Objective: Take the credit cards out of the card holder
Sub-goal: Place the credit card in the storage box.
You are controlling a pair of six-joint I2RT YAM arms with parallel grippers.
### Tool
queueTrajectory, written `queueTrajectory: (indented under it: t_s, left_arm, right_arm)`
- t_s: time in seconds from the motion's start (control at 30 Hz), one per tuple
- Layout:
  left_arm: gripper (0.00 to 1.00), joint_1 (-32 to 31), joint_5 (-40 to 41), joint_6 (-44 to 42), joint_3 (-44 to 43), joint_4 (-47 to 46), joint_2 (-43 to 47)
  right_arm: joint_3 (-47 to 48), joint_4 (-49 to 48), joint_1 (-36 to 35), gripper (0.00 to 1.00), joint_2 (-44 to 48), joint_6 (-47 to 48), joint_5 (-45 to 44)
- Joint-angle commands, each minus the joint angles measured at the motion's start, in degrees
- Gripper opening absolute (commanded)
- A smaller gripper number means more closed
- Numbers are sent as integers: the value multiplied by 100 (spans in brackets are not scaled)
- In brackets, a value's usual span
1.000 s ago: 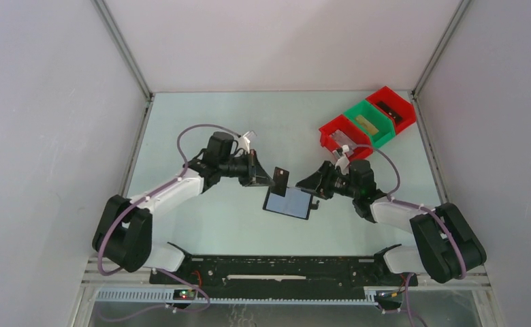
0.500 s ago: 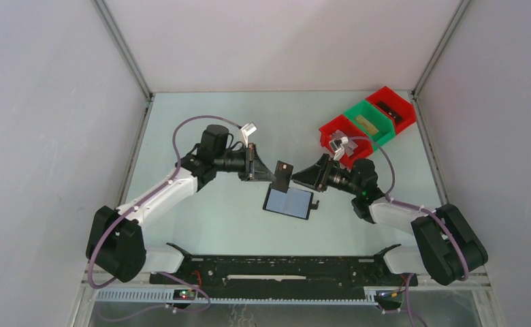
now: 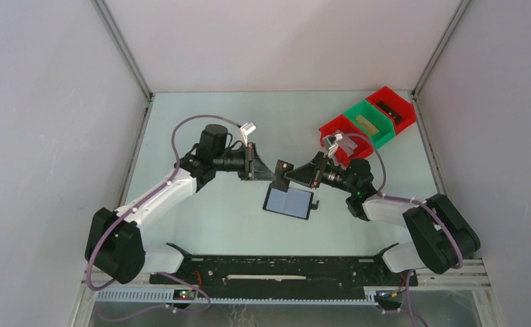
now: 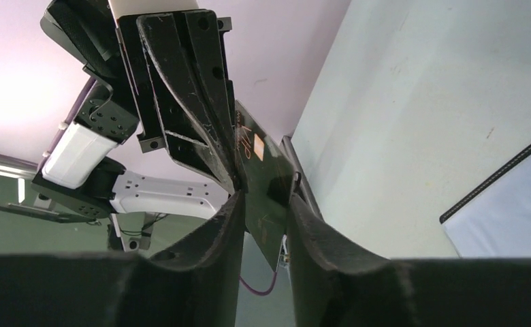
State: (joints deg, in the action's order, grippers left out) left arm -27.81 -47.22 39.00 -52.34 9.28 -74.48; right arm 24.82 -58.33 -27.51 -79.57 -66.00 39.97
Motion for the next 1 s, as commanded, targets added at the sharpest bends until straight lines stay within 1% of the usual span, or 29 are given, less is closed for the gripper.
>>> queueTrajectory:
  t_s: [0.0, 0.1, 0.17, 0.23, 0.27, 0.3, 0.33, 0.37, 0.4, 0.47, 0.53, 0.57, 0.63, 0.7, 0.77, 0.83, 0.9, 0.97]
  left_arm:
    - [0, 30, -191, 83, -172, -303, 248]
    - [0, 30, -204, 90, -154, -313, 259]
    - [0, 30, -215, 94, -151, -328, 258]
    - [1, 30, -201, 107, -182, -296, 254]
    - [7, 30, -153, 81, -248, -194, 250]
    - [22, 30, -5, -24, -351, 60, 235]
    - [26, 33, 147, -206, -503, 369, 218]
    - [34, 37, 295, -391, -657, 678, 221]
    - [40, 50, 464, -577, -809, 1002, 220]
    - [45, 120, 732, -852, -1051, 1480, 278]
    - [51, 215, 993, -1033, -1215, 1795, 374]
    - [52, 257, 1205, -1108, -1320, 1923, 425]
    - [53, 285, 1571, -1285, -1502, 2184, 499]
    - [55, 294, 1841, -1397, -1653, 2331, 545]
    - [57, 294, 1975, -1472, -1737, 2430, 568]
    - [58, 294, 2025, -1537, -1725, 2445, 630]
    - [58, 294, 2038, -1574, -1633, 2388, 706]
    - [59, 294, 1987, -1597, -1513, 2280, 780]
  right_arm:
    - [172, -914, -111, 31, -173, -352, -12]
    - [174, -971, -141, 15, -166, -379, -23]
    - [172, -943, -116, 1, -141, -381, -16]
    - [177, -809, -50, 0, -40, -335, -2]
    - [204, -483, 36, 0, 49, -241, 27]
    - [273, -12, 143, 0, 187, -84, 80]
    - [386, 577, 292, 0, 370, 171, 164]
    - [562, 1459, 459, 0, 672, 604, 263]
    - [803, 2566, 631, 0, 961, 1139, 234]
    - [1594, 4944, 927, 0, 1404, 2629, -127]
    - [2670, 6892, 1238, 0, 1531, 3957, -678]
    - [3098, 7540, 1417, 0, 1483, 4604, -886]
    - [3822, 8369, 1951, 0, 1287, 5200, -1225]
    - [4318, 8648, 2396, 0, 1078, 5704, -1238]
    - [4664, 8632, 2686, 0, 891, 6177, -1252]
    - [4951, 8595, 2859, 0, 693, 6737, -1483]
    - [5308, 8691, 2879, 0, 471, 7384, -1832]
    - [5678, 8811, 2958, 0, 206, 7571, -2088]
